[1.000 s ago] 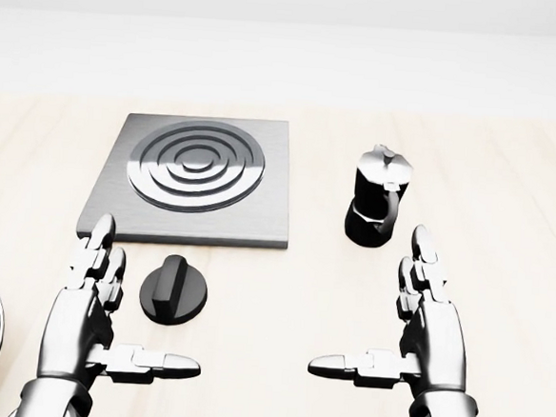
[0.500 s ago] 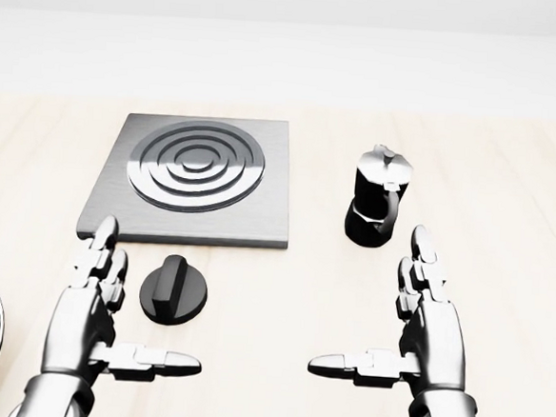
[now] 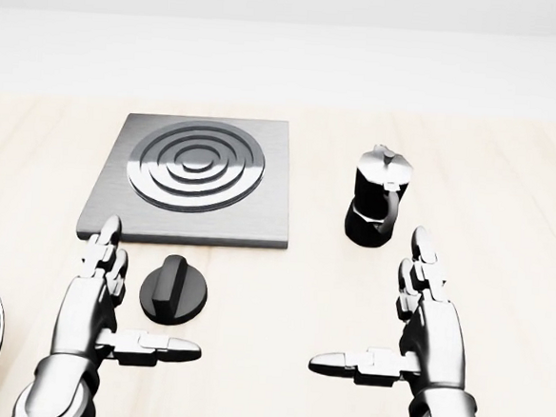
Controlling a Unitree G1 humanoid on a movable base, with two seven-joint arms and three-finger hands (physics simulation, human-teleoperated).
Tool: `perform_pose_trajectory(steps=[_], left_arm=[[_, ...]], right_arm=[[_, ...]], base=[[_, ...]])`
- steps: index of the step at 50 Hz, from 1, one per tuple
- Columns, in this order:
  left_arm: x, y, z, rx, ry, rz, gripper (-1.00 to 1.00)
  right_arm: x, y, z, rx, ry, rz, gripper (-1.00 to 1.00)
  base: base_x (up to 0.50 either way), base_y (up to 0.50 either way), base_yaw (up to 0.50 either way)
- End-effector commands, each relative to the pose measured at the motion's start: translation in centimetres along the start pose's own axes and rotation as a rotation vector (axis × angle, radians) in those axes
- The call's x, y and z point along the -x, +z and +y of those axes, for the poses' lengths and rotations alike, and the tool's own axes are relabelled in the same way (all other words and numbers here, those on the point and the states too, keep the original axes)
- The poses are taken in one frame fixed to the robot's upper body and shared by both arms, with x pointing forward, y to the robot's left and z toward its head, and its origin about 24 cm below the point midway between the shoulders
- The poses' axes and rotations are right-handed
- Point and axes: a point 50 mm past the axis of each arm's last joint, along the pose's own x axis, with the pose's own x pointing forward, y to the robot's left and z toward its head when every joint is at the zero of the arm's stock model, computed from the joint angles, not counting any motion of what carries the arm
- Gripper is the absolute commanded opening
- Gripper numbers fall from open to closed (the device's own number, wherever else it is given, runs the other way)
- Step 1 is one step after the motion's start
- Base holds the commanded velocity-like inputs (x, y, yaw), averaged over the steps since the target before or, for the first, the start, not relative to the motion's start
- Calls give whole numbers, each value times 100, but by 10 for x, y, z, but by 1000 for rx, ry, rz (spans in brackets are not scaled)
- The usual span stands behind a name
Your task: Turn on the stove.
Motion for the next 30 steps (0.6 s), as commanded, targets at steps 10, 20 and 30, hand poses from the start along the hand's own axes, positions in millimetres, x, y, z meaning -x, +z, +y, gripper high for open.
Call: perform_pose_trajectory(steps=[10, 20, 30], left_arm=[[-17, -12, -1, -33, -23, 62, 100], [-20, -18, -3, -46, -51, 98, 100], [-21, -21, -4, -48, -55, 110, 100]], right_arm=[[0, -1, 0, 1, 2, 7, 100], [0, -1, 0, 1, 3, 8, 100], [0, -1, 0, 2, 3, 9, 100]], base=[[0, 0, 0], [0, 0, 0], [0, 0, 0]])
